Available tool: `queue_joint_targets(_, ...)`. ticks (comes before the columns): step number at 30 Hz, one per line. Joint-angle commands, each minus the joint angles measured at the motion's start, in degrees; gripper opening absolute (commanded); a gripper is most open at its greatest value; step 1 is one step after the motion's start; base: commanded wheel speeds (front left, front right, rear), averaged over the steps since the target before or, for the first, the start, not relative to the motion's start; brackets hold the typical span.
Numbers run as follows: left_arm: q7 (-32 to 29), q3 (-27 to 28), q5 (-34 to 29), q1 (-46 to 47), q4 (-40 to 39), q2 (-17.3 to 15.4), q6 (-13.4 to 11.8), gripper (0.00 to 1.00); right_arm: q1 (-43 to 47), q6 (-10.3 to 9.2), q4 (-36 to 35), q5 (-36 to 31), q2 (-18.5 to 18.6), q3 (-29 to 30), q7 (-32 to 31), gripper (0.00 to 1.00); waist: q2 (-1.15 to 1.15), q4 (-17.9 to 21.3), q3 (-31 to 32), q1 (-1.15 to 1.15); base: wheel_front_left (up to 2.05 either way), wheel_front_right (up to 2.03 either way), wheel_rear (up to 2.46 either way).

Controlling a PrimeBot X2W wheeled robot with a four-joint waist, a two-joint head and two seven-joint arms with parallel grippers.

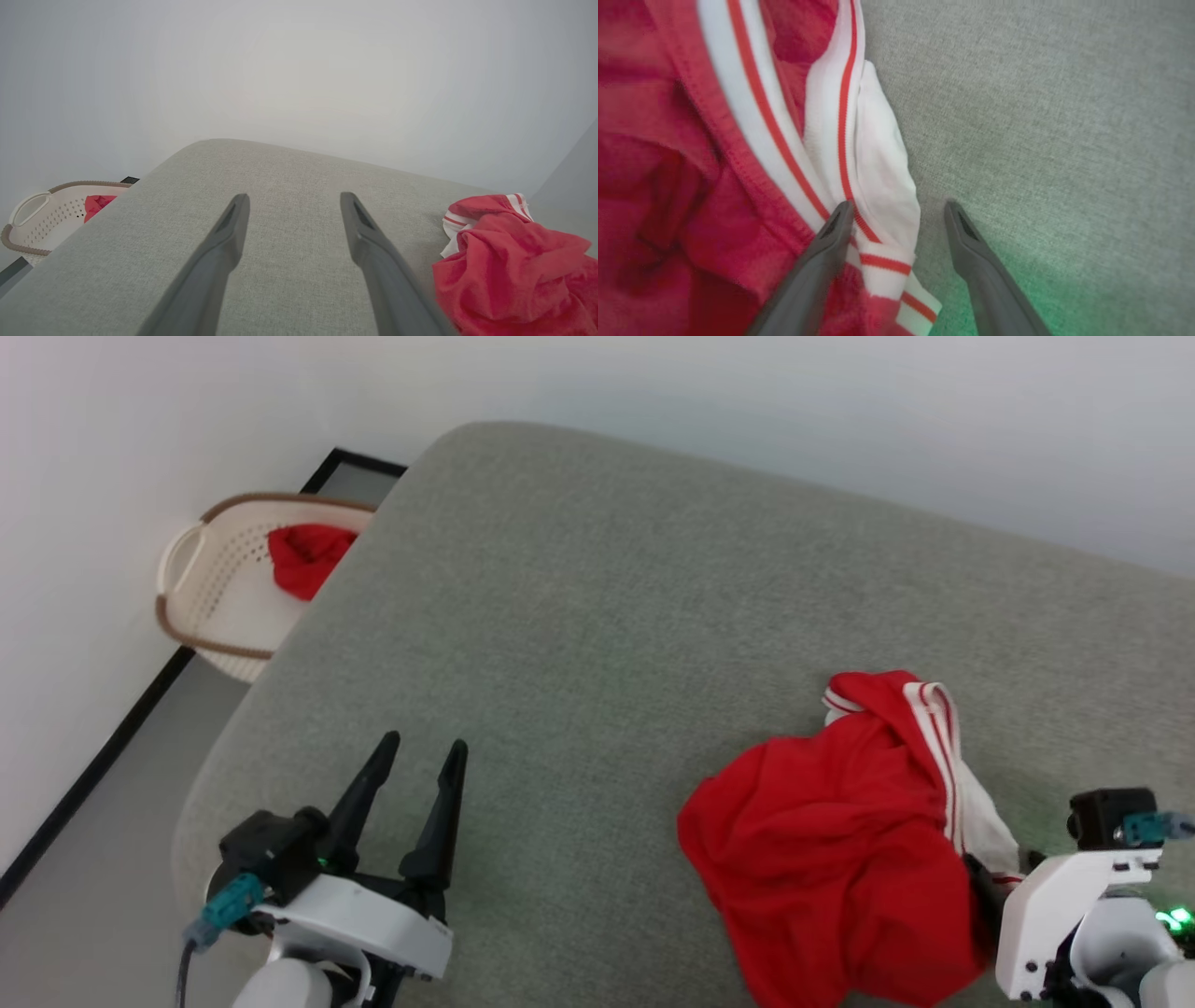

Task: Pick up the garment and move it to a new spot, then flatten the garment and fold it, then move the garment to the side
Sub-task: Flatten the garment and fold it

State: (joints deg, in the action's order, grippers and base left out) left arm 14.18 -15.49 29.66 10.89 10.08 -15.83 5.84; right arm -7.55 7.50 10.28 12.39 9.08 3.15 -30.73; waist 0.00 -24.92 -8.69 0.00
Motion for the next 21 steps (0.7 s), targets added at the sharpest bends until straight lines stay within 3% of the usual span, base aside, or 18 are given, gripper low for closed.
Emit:
queue_joint_targets(1,0.39,-0.03,0.18,0.9,0.41,0.36,0.35,1.0,0.12,-0.02,1.61,-0.75,-0.42,0.18,-1.59,1.0,0.0,-1.22,-1.14,0.0,0.0,0.0,0.0)
queue_joint_targets(2,0.42,0.02,0.22,1.01,0.73,0.38,0.38,1.0,-0.08,-0.02,1.91,-0.92,-0.53,0.3,-2.01,0.43,0.0,-1.32,-1.21,0.0,0.0,0.0,0.0)
queue_joint_targets(3,0.51,0.1,0.29,1.16,1.06,0.43,0.47,1.0,-0.33,-0.01,2.04,-1.09,-0.62,0.41,-2.25,0.0,0.0,-1.41,-1.26,0.0,0.0,0.0,0.0)
queue_joint_targets(11,0.89,1.04,0.31,0.95,2.39,0.24,0.69,1.0,-1.15,-0.03,0.85,-1.52,-0.21,2.19,-2.56,0.0,0.0,-0.85,-0.2,0.0,0.0,0.0,0.0)
queue_joint_targets(21,0.99,2.31,-0.38,-0.45,1.92,-0.7,0.52,1.0,-2.19,-0.03,-5.17,-0.3,3.95,5.33,-3.23,0.0,0.0,2.87,2.21,0.0,0.0,0.0,0.0)
